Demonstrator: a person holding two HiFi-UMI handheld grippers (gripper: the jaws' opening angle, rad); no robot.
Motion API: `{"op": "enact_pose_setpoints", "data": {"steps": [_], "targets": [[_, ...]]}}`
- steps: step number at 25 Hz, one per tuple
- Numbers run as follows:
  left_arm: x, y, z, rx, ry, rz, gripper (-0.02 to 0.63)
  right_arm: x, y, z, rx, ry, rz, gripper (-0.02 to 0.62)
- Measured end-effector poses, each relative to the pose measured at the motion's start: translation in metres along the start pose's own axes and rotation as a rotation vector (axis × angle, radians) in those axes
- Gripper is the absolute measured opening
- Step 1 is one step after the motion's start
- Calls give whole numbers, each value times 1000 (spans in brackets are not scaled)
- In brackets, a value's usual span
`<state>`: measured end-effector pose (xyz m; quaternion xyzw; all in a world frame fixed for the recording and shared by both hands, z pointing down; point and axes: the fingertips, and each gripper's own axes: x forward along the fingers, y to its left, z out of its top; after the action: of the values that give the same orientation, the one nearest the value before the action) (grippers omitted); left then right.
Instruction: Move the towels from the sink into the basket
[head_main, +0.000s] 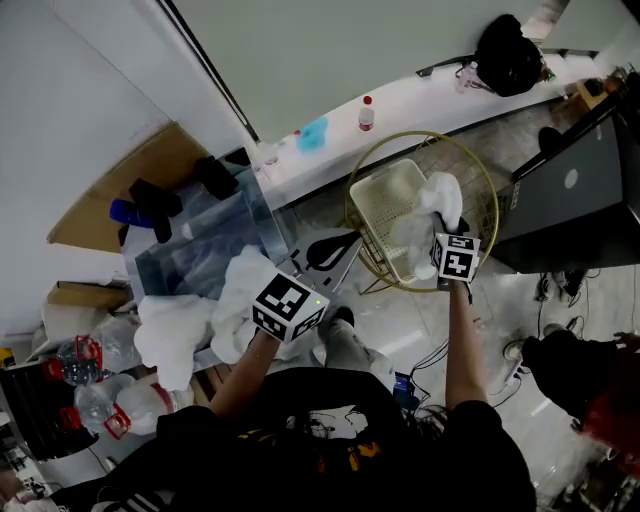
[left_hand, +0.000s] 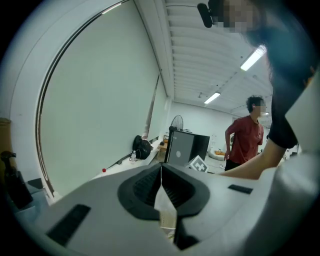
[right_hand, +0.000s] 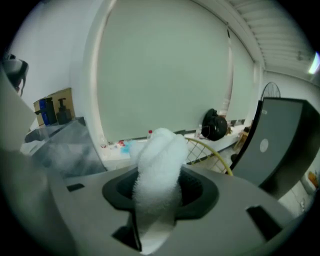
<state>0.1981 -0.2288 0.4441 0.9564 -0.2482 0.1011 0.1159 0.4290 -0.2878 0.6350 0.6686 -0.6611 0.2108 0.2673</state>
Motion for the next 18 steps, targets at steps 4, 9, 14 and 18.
{"op": "enact_pose_setpoints", "data": {"steps": [4, 9, 14, 18], "targets": [[13, -5, -4, 4, 22, -9, 8, 41, -12, -69, 91, 131, 15, 176], [17, -1, -10, -5, 44, 9, 8, 59, -14, -138, 129, 308, 13, 269], [10, 5, -15, -21, 40, 30, 8, 53, 0, -127, 69, 248, 51, 291], [-1, 4, -9, -16, 15, 39, 8, 31, 14, -88, 39, 141, 85, 287]]}}
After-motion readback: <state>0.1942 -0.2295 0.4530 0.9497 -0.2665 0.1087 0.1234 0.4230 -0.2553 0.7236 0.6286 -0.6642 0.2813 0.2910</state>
